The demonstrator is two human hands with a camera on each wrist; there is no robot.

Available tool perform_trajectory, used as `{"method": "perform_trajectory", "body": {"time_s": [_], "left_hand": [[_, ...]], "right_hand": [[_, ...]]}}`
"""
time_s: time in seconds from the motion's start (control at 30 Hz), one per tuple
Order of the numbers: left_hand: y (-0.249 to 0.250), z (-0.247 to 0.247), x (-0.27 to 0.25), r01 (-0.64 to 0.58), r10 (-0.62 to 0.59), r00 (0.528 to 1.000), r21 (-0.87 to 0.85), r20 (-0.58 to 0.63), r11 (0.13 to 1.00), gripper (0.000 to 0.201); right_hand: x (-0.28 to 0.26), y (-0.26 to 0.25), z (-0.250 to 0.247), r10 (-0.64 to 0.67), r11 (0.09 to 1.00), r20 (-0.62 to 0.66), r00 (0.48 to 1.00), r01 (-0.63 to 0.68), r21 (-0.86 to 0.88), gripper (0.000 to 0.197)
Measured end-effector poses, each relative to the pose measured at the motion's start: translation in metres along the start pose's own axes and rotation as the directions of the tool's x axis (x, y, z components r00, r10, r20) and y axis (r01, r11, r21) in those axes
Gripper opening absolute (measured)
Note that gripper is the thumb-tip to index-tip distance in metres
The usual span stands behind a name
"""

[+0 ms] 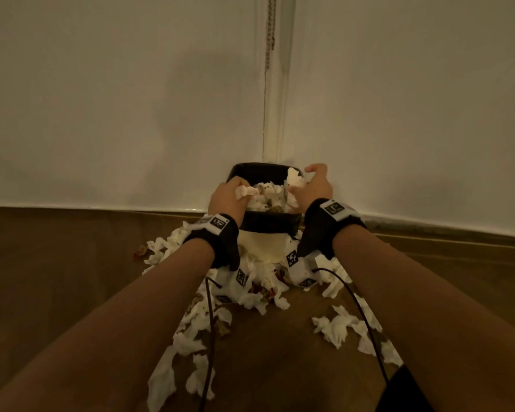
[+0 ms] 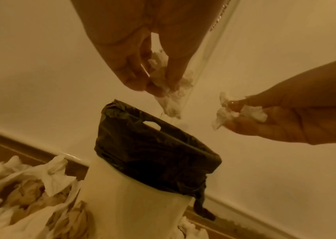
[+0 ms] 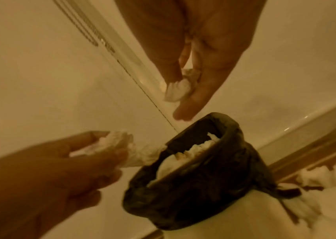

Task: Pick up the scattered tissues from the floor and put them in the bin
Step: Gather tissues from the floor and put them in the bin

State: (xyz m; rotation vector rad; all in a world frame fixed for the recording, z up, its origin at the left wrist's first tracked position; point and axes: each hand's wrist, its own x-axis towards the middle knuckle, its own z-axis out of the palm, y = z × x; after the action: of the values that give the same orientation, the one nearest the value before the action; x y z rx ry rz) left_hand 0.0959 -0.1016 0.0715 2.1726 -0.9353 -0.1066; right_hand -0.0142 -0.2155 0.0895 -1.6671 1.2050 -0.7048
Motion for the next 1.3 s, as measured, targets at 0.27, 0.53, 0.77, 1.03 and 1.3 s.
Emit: {"method": "perform_trajectory", "body": {"time_s": [0.27, 0.53, 0.77, 1.03, 1.3], "left_hand": [[-0.010, 0.031, 0.015, 0.008, -0.010, 0.988, 0.019, 0.153, 1.000, 0.037], [-0.018, 0.033, -0.003, -0.069, 0.069, 0.998, 0.000, -0.005, 0.998, 0.037], [-0.060, 0.056, -0.057, 0.007, -0.036, 0.975, 0.130, 0.221, 0.991, 0.005], [-0.096, 0.100, -0.115, -0.091, -0.145, 0.829, 0.386, 0.540, 0.918, 0.023], [-0.128, 0.134, -0.138, -0.100, -0.291, 0.716, 0.506, 0.634, 0.857, 0.050]], "right_hand": [[0.026, 0.023, 0.014, -0.036, 0.983, 0.162, 0.986, 0.065, -0.173, 0.035], [0.018, 0.040, 0.008, -0.093, 0.983, -0.121, 0.988, 0.073, -0.166, 0.030], [-0.010, 0.094, 0.014, 0.210, 0.930, -0.065, 0.976, -0.220, -0.294, 0.028], [-0.052, 0.175, 0.043, 0.394, 0.656, 0.266, 0.880, -0.066, -0.752, 0.047], [-0.060, 0.197, 0.066, 0.392, 0.650, 0.441, 0.807, 0.096, -0.754, 0.037]]}}
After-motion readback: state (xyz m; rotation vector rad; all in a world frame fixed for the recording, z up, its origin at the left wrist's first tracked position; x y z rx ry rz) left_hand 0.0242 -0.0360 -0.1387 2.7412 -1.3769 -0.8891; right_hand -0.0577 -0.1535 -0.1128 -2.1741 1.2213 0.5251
